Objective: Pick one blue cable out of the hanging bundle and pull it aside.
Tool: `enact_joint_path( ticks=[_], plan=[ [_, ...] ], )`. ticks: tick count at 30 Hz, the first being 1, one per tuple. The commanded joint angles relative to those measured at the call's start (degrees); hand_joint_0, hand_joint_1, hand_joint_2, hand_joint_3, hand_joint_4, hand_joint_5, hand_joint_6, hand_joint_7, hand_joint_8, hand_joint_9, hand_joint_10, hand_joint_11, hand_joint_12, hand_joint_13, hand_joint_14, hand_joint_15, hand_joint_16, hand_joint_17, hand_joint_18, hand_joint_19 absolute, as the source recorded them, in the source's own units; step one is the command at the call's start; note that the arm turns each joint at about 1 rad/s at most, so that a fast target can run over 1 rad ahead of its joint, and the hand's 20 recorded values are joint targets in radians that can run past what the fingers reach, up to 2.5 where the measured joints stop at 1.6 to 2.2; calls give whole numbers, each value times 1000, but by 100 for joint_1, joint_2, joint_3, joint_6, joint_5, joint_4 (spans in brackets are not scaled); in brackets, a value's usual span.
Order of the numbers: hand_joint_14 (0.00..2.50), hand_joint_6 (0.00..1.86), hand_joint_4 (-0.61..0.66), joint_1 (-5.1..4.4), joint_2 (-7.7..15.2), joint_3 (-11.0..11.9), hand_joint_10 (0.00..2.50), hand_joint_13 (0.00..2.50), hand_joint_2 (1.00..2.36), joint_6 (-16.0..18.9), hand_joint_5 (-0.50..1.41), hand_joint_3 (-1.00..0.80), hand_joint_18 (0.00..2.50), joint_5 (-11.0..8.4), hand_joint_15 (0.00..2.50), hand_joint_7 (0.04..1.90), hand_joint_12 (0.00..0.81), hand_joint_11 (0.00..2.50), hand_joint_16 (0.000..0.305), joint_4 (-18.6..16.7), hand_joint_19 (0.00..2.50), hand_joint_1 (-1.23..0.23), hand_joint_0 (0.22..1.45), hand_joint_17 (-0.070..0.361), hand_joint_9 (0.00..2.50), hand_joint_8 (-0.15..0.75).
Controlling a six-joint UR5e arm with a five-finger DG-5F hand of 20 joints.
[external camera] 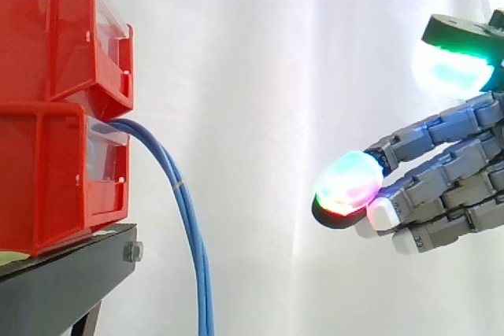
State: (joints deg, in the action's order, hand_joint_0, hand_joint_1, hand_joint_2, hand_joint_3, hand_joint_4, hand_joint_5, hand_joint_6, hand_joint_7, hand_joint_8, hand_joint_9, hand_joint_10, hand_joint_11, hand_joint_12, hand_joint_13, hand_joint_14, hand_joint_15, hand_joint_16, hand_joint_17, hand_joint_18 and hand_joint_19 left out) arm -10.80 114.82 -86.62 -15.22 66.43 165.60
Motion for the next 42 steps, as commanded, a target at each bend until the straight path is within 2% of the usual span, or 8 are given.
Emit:
enact_joint_path(
  ticks=[1, 11, 25, 35, 37, 39, 41, 42],
  plan=[
    [0, 502, 177, -1, 14, -39, 2, 97, 1002, -33, -211, -469, 33, -227, 0, 718, 307, 66, 51, -90, 118, -440, 500, 116, 442, 208],
    [0, 502, 178, -1, 242, -39, 2, 112, 1002, -332, -209, -462, 50, -763, 0, 722, 308, 77, 51, -248, 124, -449, 503, 115, 453, 211],
    [0, 502, 184, -1, 700, -39, 3, 134, 1003, -341, -207, -462, 80, -992, 0, 731, 307, 104, 51, -740, 142, -452, 505, 114, 485, 219],
    [0, 502, 193, -18, 1288, 49, 4, 182, 1003, -561, -201, -463, 145, -1000, 0, 733, 313, 132, 51, -1997, 130, -474, 508, 114, 534, 228],
    [0, 502, 195, -18, 1403, 163, 5, 186, 1002, -578, -200, -462, 149, -992, 0, 731, 314, 135, 51, -2076, 133, -474, 508, 114, 542, 230],
    [0, 502, 196, -27, 1737, 585, 5, 187, 1003, -534, -199, -461, 151, -825, 0, 734, 313, 155, 51, -2111, 139, -475, 508, 114, 550, 227],
    [0, 502, 203, -36, 1798, 655, 7, 200, 1003, -534, -194, -461, 177, -825, 0, 740, 315, 177, 50, -2094, 153, -478, 510, 114, 575, 236],
    [0, 502, 208, -53, 1921, 875, 6, 214, 1003, -420, -194, -461, 185, -464, 0, 741, 318, 178, 51, -2058, 159, -481, 510, 114, 587, 238]
  ],
)
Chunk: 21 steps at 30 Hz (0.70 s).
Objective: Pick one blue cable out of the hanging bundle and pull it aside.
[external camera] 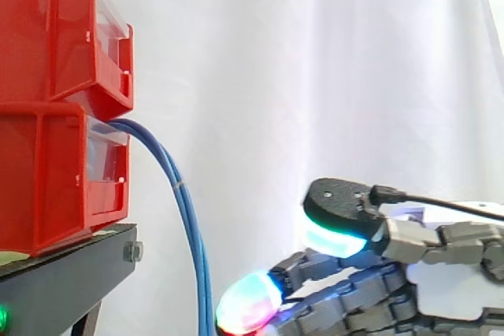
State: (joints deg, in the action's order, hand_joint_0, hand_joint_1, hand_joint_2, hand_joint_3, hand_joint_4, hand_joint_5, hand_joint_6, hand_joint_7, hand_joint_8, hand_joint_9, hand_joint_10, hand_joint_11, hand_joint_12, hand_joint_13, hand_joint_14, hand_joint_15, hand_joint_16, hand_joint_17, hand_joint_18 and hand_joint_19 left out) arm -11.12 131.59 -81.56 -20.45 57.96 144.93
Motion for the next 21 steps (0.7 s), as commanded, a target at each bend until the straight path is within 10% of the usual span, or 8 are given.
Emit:
enact_joint_path(
  ticks=[1, 21],
  plan=[
    [0, 502, 210, -22, 288, 422, 6, 231, 1003, 137, -191, -460, 204, 462, 0, 747, 319, 188, 51, -17, 171, -487, 512, 114, 592, 240],
    [3, 503, 283, -250, 411, 703, 13, 445, 1004, 638, -129, -447, 422, 769, 91, 892, 322, 320, 50, -281, 292, -546, 531, 112, 809, 271]
  ],
)
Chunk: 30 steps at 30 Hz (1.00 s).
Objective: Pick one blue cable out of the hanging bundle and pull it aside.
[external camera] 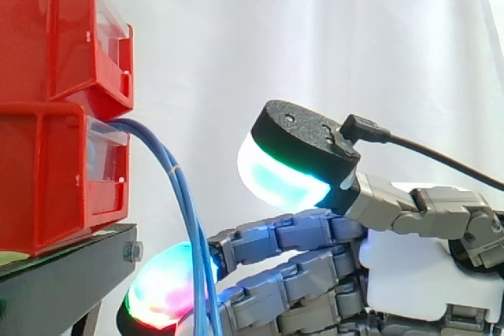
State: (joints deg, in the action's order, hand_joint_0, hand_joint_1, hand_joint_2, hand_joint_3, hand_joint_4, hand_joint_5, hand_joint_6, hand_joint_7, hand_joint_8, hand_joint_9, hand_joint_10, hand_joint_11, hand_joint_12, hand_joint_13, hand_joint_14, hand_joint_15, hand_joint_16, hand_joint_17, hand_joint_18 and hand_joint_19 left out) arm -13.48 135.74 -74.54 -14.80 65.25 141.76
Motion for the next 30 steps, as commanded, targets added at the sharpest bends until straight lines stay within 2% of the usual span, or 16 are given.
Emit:
enact_joint_path(
  ticks=[1, 5, 9, 13, 14, 15, 21, 28, 30],
  plan=[
    [4, 503, 285, -14, -4, 9, 12, 454, 1004, 101, -124, -444, 428, 67, 93, 913, 323, 333, 50, 36, 302, -550, 535, 111, 821, 270],
    [4, 503, 281, -14, -4, 1, 12, 470, 1004, 294, -116, -442, 441, 216, 103, 951, 321, 344, 49, 36, 315, -561, 543, 110, 842, 269],
    [4, 503, 283, -14, -4, 9, 13, 478, 1004, 417, -112, -440, 454, 225, 112, 964, 318, 358, 49, 71, 319, -570, 548, 109, 853, 271],
    [5, 503, 272, 47, -4, 106, 12, 487, 1004, 575, -110, -443, 458, 225, 118, 1000, 319, 357, 48, 194, 331, -585, 553, 109, 861, 275],
    [4, 503, 274, 65, -4, 159, 13, 488, 1004, 654, -110, -443, 463, 243, 112, 1002, 318, 359, 48, 334, 327, -589, 554, 108, 861, 275],
    [5, 503, 277, 100, -4, 308, 13, 488, 1005, 777, -109, -445, 463, 269, 122, 1006, 318, 361, 48, 607, 322, -591, 555, 108, 862, 273],
    [5, 503, 266, 170, -4, 537, 13, 495, 1004, 918, -105, -442, 471, 322, 128, 1036, 317, 375, 48, 1134, 329, -608, 558, 108, 864, 270],
    [6, 503, 216, 214, -4, 563, 13, 505, 1005, 936, -94, -437, 477, 322, 138, 1150, 318, 379, 48, 1187, 336, -617, 560, 107, 871, 272],
    [5, 502, 200, 214, -4, 633, 13, 506, 1005, 936, -92, -432, 478, 322, 136, 1187, 318, 379, 48, 1222, 336, -622, 562, 107, 871, 271]
  ],
)
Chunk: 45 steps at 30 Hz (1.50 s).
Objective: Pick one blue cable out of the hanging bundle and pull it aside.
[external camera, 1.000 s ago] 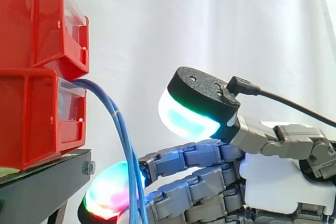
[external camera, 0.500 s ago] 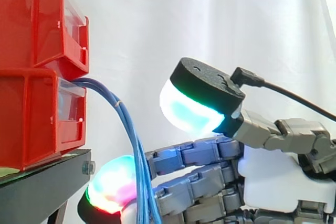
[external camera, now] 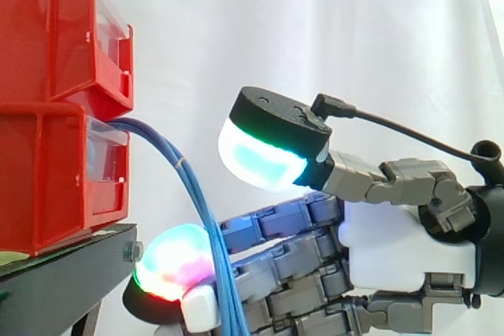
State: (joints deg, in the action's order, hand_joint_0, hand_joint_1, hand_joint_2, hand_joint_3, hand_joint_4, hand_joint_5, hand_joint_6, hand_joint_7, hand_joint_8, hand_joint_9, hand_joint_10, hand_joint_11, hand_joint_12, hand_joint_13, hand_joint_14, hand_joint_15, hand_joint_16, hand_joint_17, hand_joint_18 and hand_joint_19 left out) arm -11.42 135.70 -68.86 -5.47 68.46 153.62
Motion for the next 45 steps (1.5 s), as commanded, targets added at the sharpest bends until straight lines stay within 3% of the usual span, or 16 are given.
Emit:
enact_joint_path(
  ticks=[1, 8, 15, 21, 22, 24, 25, 33, 36, 39, 45],
  plan=[
    [5, 502, 186, 8, 0, 92, 13, 507, 1005, 2, -89, -424, 479, 0, 136, 1211, 317, 388, 48, 37, 336, -626, 561, 107, 872, 272],
    [6, 506, 148, 34, 0, 241, 14, 518, 1008, 2, -82, -403, 488, 0, 137, 1292, 317, 395, 47, 133, 342, -660, 571, 107, 877, 271],
    [6, 539, 148, 43, -9, 294, 16, 522, 1008, 2, -91, -402, 493, 0, 140, 1247, 319, 404, 47, 221, 351, -678, 577, 106, 876, 271],
    [6, 678, 109, 52, -9, 329, 17, 527, 1016, 11, -125, -264, 501, -17, 153, 1087, 320, 439, 47, 300, 350, -671, 571, 106, 874, 273],
    [8, 774, 120, 52, -9, 329, 18, 528, 1020, 11, -150, -193, 505, -17, 164, 928, 324, 473, 48, 327, 354, -673, 556, 108, 865, 279],
    [7, 809, 115, 52, -9, 355, 16, 529, 1019, 29, -165, -167, 506, -17, 170, 935, 326, 497, 48, 397, 356, -683, 557, 108, 856, 285],
    [7, 863, 116, 52, -18, 373, 16, 531, 1019, 38, -187, -163, 508, -9, 177, 830, 326, 515, 48, 432, 364, -714, 569, 107, 850, 282],
    [8, 874, 90, 61, -114, 391, 17, 542, 1020, 108, -192, -163, 527, 9, 185, 782, 330, 548, 48, 757, 370, -769, 589, 107, 849, 281],
    [7, 876, 90, 69, -123, 399, 17, 544, 1019, 117, -195, -182, 532, 9, 189, 782, 331, 568, 47, 775, 371, -782, 596, 107, 848, 281],
    [7, 883, 120, 78, -123, 417, 19, 547, 1013, 117, -195, -311, 537, 9, 189, 789, 331, 553, 47, 775, 379, -803, 597, 106, 852, 279],
    [8, 879, 125, 96, -211, 434, 17, 577, 1001, 108, -171, -483, 560, 9, 207, 824, 344, 576, 49, 845, 394, -614, 528, 111, 928, 298]
  ],
)
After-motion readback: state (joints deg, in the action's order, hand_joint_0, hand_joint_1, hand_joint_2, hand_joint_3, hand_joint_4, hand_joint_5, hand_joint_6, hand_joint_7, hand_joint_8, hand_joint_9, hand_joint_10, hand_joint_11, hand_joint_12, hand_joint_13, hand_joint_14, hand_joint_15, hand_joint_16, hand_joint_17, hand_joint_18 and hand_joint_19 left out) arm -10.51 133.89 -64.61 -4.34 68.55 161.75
